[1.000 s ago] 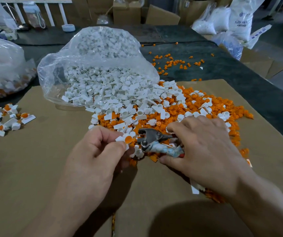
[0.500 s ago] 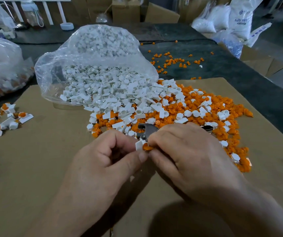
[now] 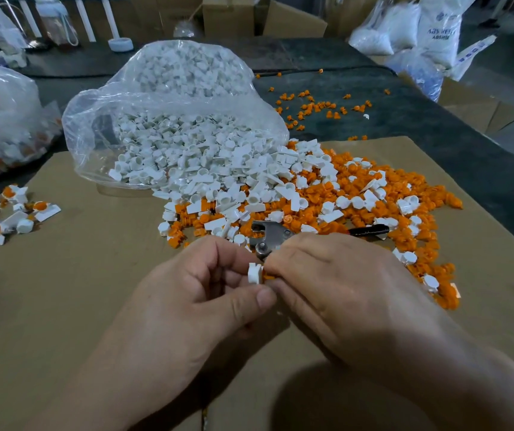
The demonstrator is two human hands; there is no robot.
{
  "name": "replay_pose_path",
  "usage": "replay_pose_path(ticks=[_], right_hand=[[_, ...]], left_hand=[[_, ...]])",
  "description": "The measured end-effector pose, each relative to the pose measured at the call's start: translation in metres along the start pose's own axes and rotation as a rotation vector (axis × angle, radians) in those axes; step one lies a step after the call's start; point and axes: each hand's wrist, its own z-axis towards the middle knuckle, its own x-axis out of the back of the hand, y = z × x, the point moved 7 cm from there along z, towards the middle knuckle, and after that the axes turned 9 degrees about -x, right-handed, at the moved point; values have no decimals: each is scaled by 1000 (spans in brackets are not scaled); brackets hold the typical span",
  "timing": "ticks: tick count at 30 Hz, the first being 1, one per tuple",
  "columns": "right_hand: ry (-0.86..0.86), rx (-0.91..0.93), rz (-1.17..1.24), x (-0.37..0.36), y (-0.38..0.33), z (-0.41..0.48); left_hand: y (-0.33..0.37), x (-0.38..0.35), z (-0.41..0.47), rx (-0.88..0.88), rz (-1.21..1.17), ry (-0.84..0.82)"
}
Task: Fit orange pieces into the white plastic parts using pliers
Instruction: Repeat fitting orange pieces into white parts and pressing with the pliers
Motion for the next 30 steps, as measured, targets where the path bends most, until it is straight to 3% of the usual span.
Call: replay_pose_path(ticks=[6,9,14,25,30], right_hand=[[29,-94,242,-1,14,-7],[47,-89,320,-3,17,-7],[164,-60,201,0,12,-8],[184,-58,203,0,15,-8],[303,-177,155,7,27,-10]], left_hand=[[35,-1,-4,-290,520,10],[43,-4,-4,-357,635,20],[42,-1,-4,-333,560,56],[28,0,-2,-328,504,78],[8,25,6,-121,-159,327]])
